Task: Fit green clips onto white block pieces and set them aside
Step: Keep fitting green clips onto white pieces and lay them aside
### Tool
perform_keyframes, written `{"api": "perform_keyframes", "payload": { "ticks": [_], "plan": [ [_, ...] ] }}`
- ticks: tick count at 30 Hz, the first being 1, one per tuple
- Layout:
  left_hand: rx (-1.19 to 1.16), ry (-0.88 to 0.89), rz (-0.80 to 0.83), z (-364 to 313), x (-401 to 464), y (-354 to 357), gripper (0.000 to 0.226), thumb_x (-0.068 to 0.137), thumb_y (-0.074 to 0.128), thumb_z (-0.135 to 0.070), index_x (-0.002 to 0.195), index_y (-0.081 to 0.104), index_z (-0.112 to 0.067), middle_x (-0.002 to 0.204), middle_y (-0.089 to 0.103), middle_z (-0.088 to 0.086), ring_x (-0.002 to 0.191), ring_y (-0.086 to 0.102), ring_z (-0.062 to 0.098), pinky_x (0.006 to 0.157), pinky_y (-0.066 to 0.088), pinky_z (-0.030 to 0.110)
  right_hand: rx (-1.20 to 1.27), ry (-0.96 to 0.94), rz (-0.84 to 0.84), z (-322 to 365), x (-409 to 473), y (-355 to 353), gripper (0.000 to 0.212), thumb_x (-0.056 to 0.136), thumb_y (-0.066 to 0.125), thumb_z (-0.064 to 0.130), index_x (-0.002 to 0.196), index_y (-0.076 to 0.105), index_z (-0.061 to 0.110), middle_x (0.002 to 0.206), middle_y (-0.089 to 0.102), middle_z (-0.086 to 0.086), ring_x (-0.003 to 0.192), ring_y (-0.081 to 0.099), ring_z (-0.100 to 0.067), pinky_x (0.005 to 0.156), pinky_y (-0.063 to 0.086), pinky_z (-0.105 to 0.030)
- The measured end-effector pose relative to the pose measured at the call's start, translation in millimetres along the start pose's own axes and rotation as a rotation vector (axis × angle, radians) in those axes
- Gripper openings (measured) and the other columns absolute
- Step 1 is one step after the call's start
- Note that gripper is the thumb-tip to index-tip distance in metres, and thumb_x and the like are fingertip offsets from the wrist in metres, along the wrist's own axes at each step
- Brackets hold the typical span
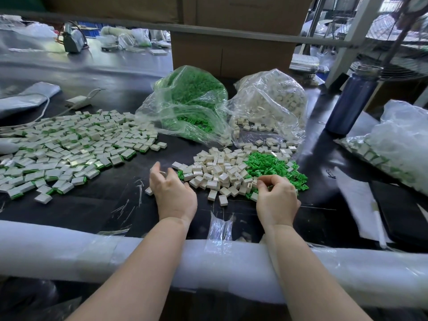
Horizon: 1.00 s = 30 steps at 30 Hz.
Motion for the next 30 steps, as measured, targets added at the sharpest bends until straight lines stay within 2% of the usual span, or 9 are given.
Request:
{"api": "perform_keyframes", "payload": {
  "ticks": [3,6,7,9,13,17,21,27,30],
  "plan": [
    [0.036,0.131,-0.013,-14.2,-4.3,-1.3,0.045,0.087,0.059,-0.009,0.131,0.049,-0.004,0.143,0.028,0.014,0.134,0.02,0.03,0.113,0.023,0.035,-0.055,0.014,0.009,-1.3,-0.7,1.0,0.012,0.088,0.059,0.017,0.093,0.069,0.023,0.105,0.06,0.003,0.108,0.047,-0.021,0.086,0.025,-0.034],
    [-0.015,0.241,0.015,-28.1,-11.6,1.4,0.022,0.083,0.066,-0.02,0.103,0.067,-0.013,0.11,0.054,0.004,0.109,0.044,0.024,0.089,0.038,0.029,-0.097,0.016,0.008,-0.9,-1.2,1.6,0.008,0.086,0.061,0.02,0.088,0.067,0.025,0.103,0.059,0.004,0.107,0.046,-0.021,0.085,0.024,-0.034],
    [-0.016,0.25,0.065,-30.3,-13.9,6.6,0.015,0.082,0.068,-0.026,0.092,0.068,-0.016,0.101,0.056,0.0,0.102,0.047,0.02,0.082,0.039,0.027,-0.127,0.02,0.018,-1.3,-1.2,3.1,0.006,0.085,0.062,0.023,0.087,0.066,0.026,0.102,0.058,0.004,0.107,0.045,-0.022,0.086,0.025,-0.035],
    [0.022,0.25,0.162,-31.0,-16.7,18.1,0.02,0.079,0.069,-0.039,0.08,0.064,-0.02,0.092,0.056,-0.005,0.095,0.048,0.015,0.075,0.041,0.026,-0.209,0.036,0.063,-3.0,-1.5,8.3,0.005,0.081,0.064,0.03,0.085,0.064,0.027,0.102,0.053,0.004,0.11,0.043,-0.022,0.089,0.027,-0.037],
    [0.074,0.249,0.239,-31.1,-18.9,27.6,0.024,0.075,0.069,-0.046,0.085,0.062,-0.025,0.094,0.061,-0.008,0.091,0.055,0.014,0.078,0.049,0.031,-0.35,0.023,0.118,-2.4,-3.1,14.9,0.02,0.077,0.065,0.046,0.088,0.06,0.029,0.097,0.041,0.007,0.111,0.04,-0.021,0.091,0.027,-0.038],
    [0.054,0.249,0.259,-31.1,-19.1,29.1,0.019,0.077,0.068,-0.04,0.091,0.064,-0.029,0.094,0.064,-0.011,0.092,0.058,0.013,0.081,0.05,0.031,-0.411,-0.012,0.102,0.0,-3.5,14.8,0.017,0.08,0.062,0.036,0.095,0.062,0.028,0.108,0.051,0.004,0.111,0.04,-0.021,0.088,0.025,-0.036],
    [0.026,0.237,0.266,-30.1,-18.8,30.3,0.012,0.08,0.065,-0.033,0.091,0.065,-0.028,0.091,0.066,-0.01,0.093,0.059,0.014,0.082,0.049,0.032,-0.422,-0.039,0.096,2.8,-4.9,14.3,0.016,0.081,0.061,0.033,0.097,0.063,0.028,0.108,0.053,0.004,0.109,0.042,-0.02,0.087,0.024,-0.035],
    [0.054,0.269,0.299,-34.2,-22.7,31.2,0.029,0.068,0.073,-0.048,0.087,0.062,-0.029,0.09,0.064,-0.012,0.089,0.058,0.012,0.082,0.048,0.032,-0.424,-0.052,0.095,4.6,-6.3,14.0,0.016,0.083,0.061,0.034,0.097,0.063,0.027,0.109,0.054,0.004,0.109,0.042,-0.019,0.088,0.025,-0.035],
    [0.079,0.311,0.324,-37.7,-24.8,33.8,0.03,0.066,0.074,-0.047,0.088,0.062,-0.03,0.097,0.061,-0.011,0.095,0.056,0.013,0.086,0.046,0.034,-0.421,-0.066,0.09,6.5,-6.8,14.2,0.017,0.086,0.059,0.036,0.1,0.064,0.026,0.111,0.054,0.003,0.11,0.042,-0.02,0.089,0.025,-0.034]
  ]
}}
Point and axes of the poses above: each hand's wrist, its own x-axis towards the middle knuckle, its own y-axis out of the palm, z = x × y, the point moved 10 cm from there along x, towards the middle knuckle
